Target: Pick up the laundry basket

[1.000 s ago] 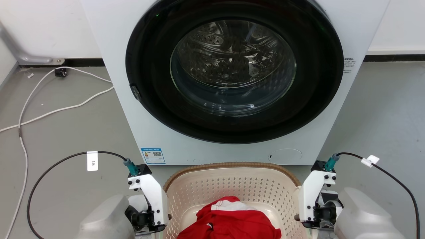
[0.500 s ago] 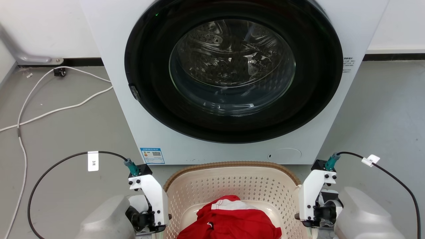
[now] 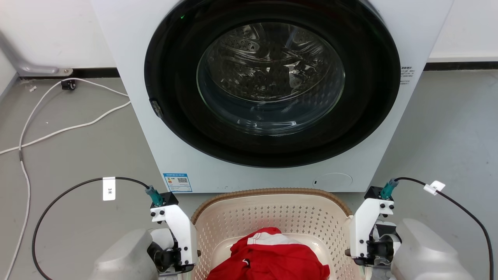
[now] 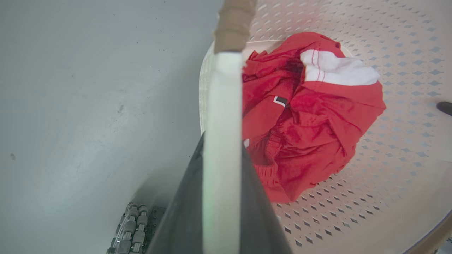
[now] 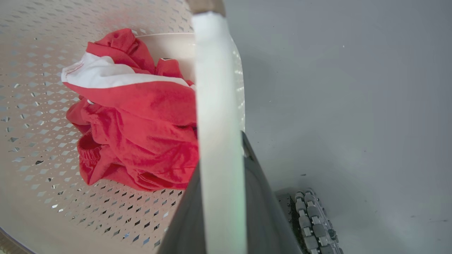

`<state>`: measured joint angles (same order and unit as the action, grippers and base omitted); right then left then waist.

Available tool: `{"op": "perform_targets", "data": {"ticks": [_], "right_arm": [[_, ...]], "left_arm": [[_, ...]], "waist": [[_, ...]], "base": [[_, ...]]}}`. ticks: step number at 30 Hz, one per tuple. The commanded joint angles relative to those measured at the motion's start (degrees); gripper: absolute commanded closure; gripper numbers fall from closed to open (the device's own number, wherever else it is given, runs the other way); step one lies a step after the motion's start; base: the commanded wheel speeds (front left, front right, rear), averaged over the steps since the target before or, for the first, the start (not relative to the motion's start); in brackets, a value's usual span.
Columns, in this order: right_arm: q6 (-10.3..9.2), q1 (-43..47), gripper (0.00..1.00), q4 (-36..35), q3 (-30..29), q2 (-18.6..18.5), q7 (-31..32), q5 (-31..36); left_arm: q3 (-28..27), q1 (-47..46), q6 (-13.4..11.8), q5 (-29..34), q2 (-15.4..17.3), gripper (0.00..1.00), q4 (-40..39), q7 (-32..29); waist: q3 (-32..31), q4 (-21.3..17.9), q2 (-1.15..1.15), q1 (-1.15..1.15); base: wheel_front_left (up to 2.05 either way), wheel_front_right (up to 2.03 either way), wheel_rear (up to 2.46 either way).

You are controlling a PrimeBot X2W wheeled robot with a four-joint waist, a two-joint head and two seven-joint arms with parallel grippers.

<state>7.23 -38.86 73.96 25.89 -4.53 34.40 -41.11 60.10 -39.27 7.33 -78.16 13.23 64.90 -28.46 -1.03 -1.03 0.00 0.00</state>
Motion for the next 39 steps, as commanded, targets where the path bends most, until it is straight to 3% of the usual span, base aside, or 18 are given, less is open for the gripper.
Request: {"op": "perform_targets", "data": {"ticks": [1,39], "right_arm": [[0.47,0.4,1.00,-0.2,-0.4,0.3,0.1,0.0],[0.34,1.8,1.00,-0.1,-8.6,0.8,4.6,7.0]], "left_arm": [[0.2,0.4,0.3,-0.2,0.0,1.00,-0.4,0.3],[1.5,0.7,0.3,-1.5,0.6,1.00,-0.9,1.8]], "waist": [[0.0,0.0,0.00,0.00],[0.3,-0.5,0.00,0.00]], "base": [[0.00,0.00,0.00],[0.00,0.00,0.00]]}}
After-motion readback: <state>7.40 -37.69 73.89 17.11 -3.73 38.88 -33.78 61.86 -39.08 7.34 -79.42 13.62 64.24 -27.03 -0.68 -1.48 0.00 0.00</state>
